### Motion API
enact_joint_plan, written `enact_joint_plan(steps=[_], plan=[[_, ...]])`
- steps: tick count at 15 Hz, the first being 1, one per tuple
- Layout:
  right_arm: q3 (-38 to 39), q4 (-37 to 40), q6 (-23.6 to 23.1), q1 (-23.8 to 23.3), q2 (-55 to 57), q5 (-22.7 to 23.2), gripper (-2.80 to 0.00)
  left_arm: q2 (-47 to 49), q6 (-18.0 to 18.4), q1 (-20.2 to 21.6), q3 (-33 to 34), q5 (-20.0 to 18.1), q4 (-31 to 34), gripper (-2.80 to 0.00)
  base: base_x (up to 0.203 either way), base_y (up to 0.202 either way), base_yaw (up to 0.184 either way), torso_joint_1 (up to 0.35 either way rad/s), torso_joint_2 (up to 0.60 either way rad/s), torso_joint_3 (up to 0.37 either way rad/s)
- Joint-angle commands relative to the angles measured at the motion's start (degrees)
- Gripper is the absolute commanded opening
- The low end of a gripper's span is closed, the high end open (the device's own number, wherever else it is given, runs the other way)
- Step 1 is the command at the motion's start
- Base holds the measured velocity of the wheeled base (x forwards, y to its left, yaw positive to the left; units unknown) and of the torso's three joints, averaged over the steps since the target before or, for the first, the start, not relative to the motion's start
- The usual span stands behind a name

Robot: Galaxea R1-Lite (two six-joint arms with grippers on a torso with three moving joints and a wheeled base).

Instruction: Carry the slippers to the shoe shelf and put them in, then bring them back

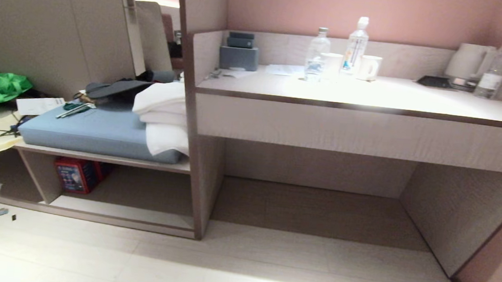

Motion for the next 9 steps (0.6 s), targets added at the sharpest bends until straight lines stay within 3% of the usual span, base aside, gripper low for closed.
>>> enact_joint_plan(steps=[1, 5, 9], plan=[[0.09, 0.06, 0.06, 0.00, -0.10, -0.01, -2.80, -0.04, -0.02, 0.02, -0.09, -0.01, -0.03, -2.80, 0.001, -0.006, 0.178, 0.007, 0.00, 0.001], [0.09, 0.06, 0.01, 0.00, -0.03, -0.10, -2.80, -0.04, -0.02, 0.02, 0.00, 0.04, -0.06, -2.80, -0.001, -0.007, 0.127, 0.001, 0.00, 0.004], [0.09, 0.06, -0.02, 0.00, -0.10, -0.10, -2.80, -0.04, -0.02, 0.02, 0.00, 0.04, 0.02, -2.80, 0.000, 0.000, 0.000, 0.000, 0.00, 0.000]])
